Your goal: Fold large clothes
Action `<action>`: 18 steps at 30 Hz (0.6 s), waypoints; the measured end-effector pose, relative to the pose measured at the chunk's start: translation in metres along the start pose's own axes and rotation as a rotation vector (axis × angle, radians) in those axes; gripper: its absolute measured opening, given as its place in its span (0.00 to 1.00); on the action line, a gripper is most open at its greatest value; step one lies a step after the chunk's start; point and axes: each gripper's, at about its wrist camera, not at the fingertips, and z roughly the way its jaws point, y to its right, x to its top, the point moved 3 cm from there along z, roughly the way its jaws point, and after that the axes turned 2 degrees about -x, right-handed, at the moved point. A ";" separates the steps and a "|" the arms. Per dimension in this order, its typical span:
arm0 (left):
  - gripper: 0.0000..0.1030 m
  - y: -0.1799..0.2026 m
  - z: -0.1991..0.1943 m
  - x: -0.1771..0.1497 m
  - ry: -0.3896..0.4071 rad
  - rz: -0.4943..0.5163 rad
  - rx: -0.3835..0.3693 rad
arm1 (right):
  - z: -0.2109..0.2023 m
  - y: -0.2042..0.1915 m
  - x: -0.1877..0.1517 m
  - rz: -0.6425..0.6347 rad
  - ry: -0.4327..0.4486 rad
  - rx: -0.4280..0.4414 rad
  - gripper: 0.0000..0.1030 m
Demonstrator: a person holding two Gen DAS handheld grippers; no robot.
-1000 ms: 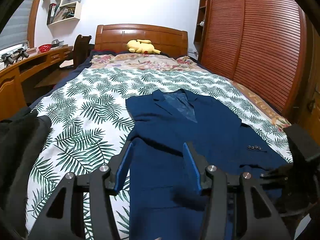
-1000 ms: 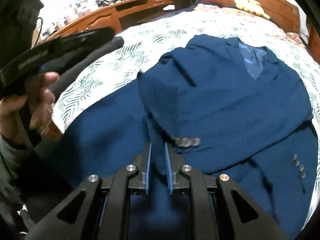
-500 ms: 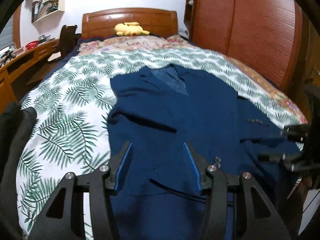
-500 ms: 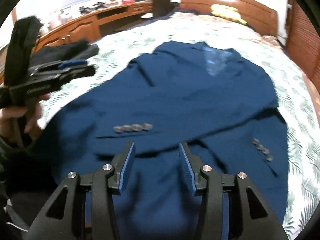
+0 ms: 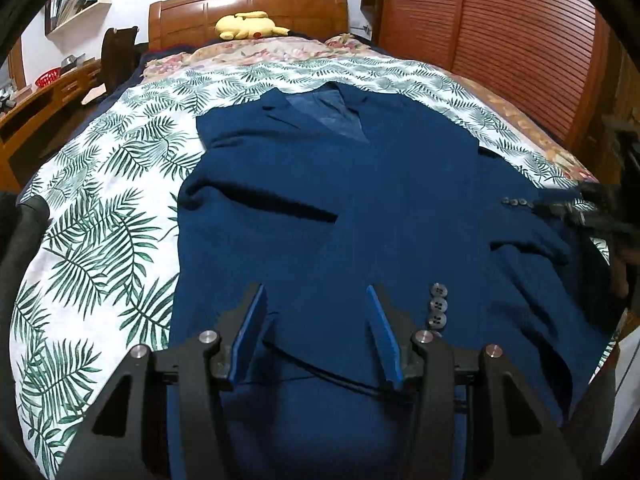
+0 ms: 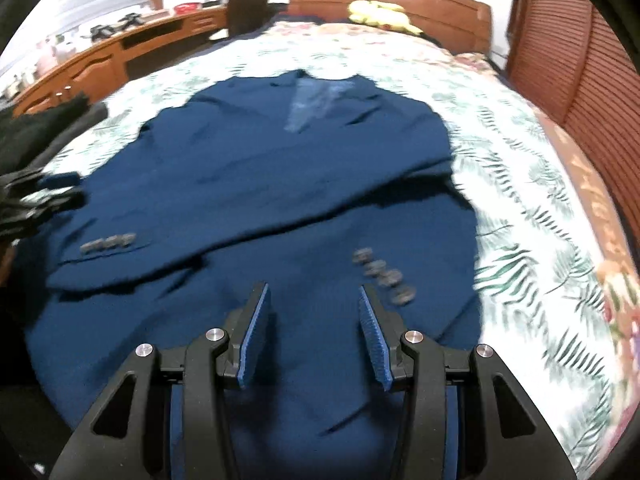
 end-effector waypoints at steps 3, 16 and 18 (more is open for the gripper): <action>0.49 -0.001 0.004 0.000 -0.007 -0.004 0.008 | 0.011 0.031 0.019 0.010 0.005 -0.054 0.44; 0.49 -0.008 0.021 -0.008 -0.051 -0.011 0.037 | 0.101 0.110 0.082 0.023 -0.109 -0.158 0.23; 0.49 -0.009 0.023 -0.010 -0.056 -0.011 0.041 | 0.104 0.113 0.085 0.021 -0.096 -0.148 0.05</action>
